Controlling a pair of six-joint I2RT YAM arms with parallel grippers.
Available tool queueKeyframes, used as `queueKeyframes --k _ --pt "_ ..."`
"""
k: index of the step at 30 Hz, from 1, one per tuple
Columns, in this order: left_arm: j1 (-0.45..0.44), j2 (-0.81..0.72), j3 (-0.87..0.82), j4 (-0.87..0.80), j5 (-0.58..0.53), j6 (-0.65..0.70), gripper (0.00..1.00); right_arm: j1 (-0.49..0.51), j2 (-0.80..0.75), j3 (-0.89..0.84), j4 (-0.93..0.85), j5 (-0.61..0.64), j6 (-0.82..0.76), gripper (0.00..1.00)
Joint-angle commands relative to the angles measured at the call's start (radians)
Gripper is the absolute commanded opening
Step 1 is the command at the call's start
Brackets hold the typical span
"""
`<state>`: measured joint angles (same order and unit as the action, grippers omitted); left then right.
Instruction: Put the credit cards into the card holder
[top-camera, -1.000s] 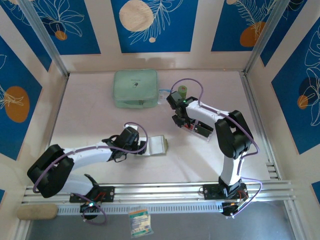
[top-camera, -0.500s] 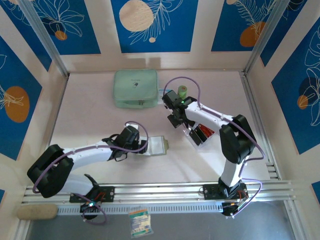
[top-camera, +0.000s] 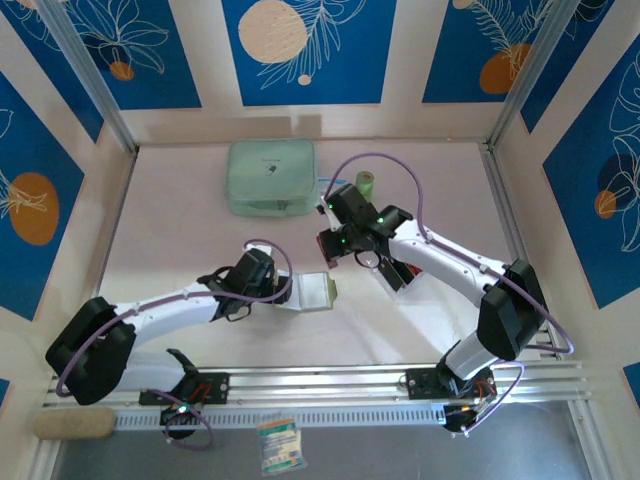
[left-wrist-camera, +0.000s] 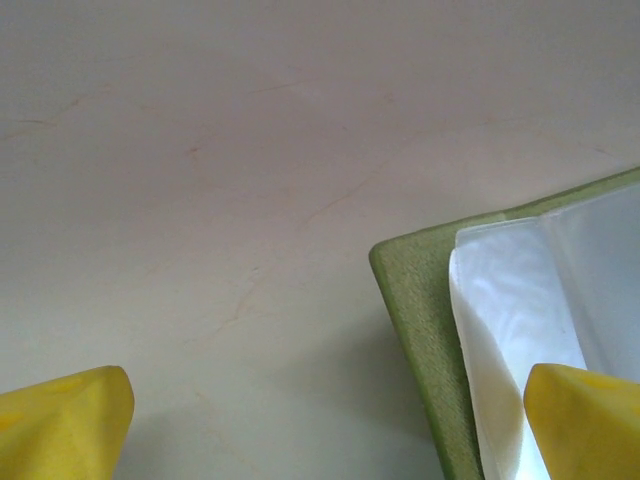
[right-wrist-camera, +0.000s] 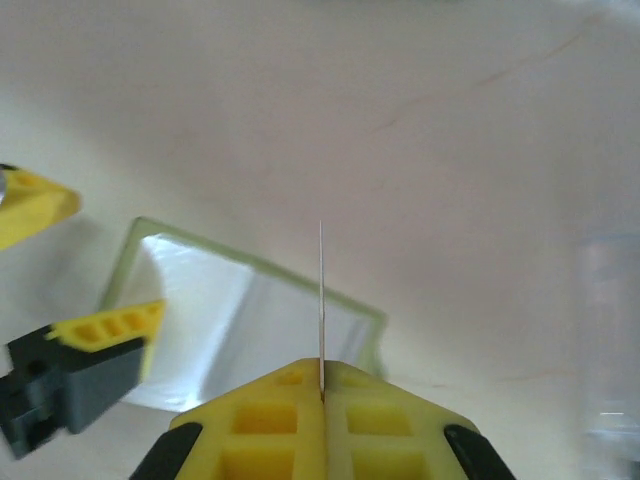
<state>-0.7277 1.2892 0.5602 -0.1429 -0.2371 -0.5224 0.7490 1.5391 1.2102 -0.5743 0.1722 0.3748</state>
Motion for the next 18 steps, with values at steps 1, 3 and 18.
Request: queueKeyframes --k 1,3,18 --pt "0.014 -0.014 -0.023 -0.024 -0.027 -0.022 1.0 0.019 -0.007 -0.092 0.163 -0.177 0.188 0.0" --pt "0.019 -0.013 -0.026 -0.023 -0.028 -0.025 1.0 0.028 -0.002 -0.133 0.226 -0.189 0.233 0.0" --pt "0.027 -0.029 -0.049 -0.014 -0.043 -0.042 1.0 0.053 0.12 -0.208 0.426 -0.267 0.41 0.0"
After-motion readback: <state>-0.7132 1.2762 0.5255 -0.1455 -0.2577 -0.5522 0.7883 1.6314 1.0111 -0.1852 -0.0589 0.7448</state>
